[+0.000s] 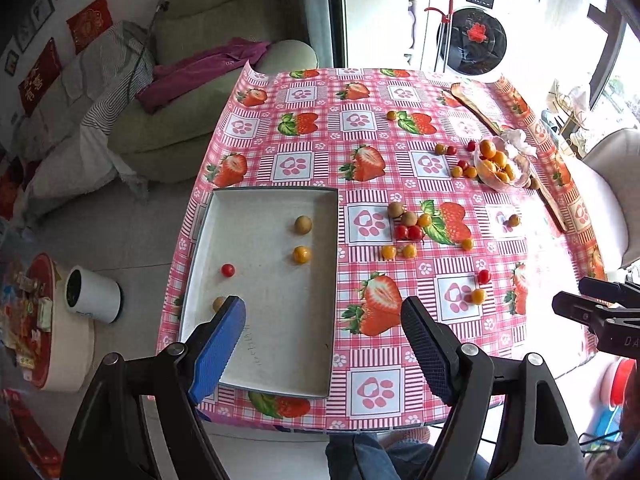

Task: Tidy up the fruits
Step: 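Move both open tools back over the table toward remaining fruits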

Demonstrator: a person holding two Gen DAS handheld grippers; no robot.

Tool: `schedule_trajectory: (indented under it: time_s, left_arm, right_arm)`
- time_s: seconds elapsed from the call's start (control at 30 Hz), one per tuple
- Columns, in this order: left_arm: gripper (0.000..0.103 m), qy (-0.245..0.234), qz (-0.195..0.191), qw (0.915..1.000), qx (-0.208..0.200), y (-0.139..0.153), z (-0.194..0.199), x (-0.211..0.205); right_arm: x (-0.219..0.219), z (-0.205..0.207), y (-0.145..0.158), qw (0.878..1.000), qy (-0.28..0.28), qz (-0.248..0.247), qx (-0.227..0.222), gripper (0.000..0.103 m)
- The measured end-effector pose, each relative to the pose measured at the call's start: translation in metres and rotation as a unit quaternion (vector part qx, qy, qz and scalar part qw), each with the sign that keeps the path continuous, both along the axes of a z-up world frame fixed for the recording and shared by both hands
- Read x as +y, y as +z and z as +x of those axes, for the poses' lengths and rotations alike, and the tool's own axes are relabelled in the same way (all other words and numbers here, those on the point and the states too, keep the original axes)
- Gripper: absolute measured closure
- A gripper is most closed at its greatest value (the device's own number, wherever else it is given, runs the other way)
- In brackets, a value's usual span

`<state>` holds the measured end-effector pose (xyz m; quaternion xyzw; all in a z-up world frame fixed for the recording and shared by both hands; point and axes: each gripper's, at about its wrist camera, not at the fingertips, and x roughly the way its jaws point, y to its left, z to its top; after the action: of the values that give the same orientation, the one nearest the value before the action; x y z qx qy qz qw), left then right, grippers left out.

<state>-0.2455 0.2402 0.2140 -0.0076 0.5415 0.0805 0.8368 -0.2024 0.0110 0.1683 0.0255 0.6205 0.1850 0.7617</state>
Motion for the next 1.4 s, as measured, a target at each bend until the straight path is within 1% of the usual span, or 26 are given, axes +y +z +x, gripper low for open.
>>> schedule_trajectory:
  time_s: [0.13,0.27,0.33,0.43,0.53,0.63,0.77,0.87,0.97,1.17,1.23,1.4]
  left_arm:
    - [0.022,-0.014,-0.012,0.9997,0.018,-0.015,0.011,-0.013]
    - [0.022,-0.045,-0.009,0.9981,0.041,-0.044,0.032,-0.025]
    - [0.022,-0.062,-0.012,0.9968,0.048,-0.06,0.043,-0.029]
    - [0.022,-0.086,-0.003,0.9945,0.06,-0.087,0.059,-0.038]
    - [0.022,-0.107,-0.013,0.9911,0.078,-0.114,0.073,-0.044]
    - [0.022,-0.12,-0.015,0.9883,0.093,-0.136,0.084,-0.052]
    - [0.022,-0.102,-0.029,0.9898,0.094,-0.155,0.1,-0.056]
    - [0.022,-0.076,-0.039,0.9924,0.088,-0.165,0.111,-0.058]
    - [0.033,-0.052,-0.04,0.9939,0.088,-0.174,0.118,-0.063]
    - [0.033,-0.024,-0.015,0.9972,0.069,-0.186,0.12,-0.078]
    - [0.033,-0.013,-0.016,0.9975,0.068,-0.19,0.121,-0.08]
    - [0.033,0.009,-0.005,0.9979,0.064,-0.195,0.122,-0.081]
  right_arm:
    - [-0.021,0.005,-0.017,0.999,-0.027,-0.015,0.023,0.022]
    - [-0.034,0.015,-0.042,0.996,-0.069,-0.023,0.058,0.022]
    - [-0.036,0.019,-0.054,0.994,-0.08,-0.02,0.076,0.022]
    - [-0.032,0.028,-0.071,0.992,-0.091,-0.041,0.083,0.022]
    - [-0.027,0.037,-0.089,0.988,-0.111,-0.045,0.093,0.022]
    - [-0.024,0.042,-0.104,0.986,-0.127,-0.06,0.091,0.022]
    - [-0.031,0.055,-0.116,0.984,-0.144,-0.069,0.082,0.022]
    - [-0.031,0.07,-0.122,0.987,-0.127,-0.072,0.064,0.022]
    - [-0.036,0.085,-0.127,0.988,-0.12,-0.087,0.042,0.022]
    - [-0.062,0.119,-0.142,0.986,-0.136,-0.092,0.019,0.022]
    - [-0.065,0.128,-0.149,0.987,-0.131,-0.094,0.014,0.022]
    - [-0.063,0.142,-0.163,0.987,-0.118,-0.105,0.001,0.031]
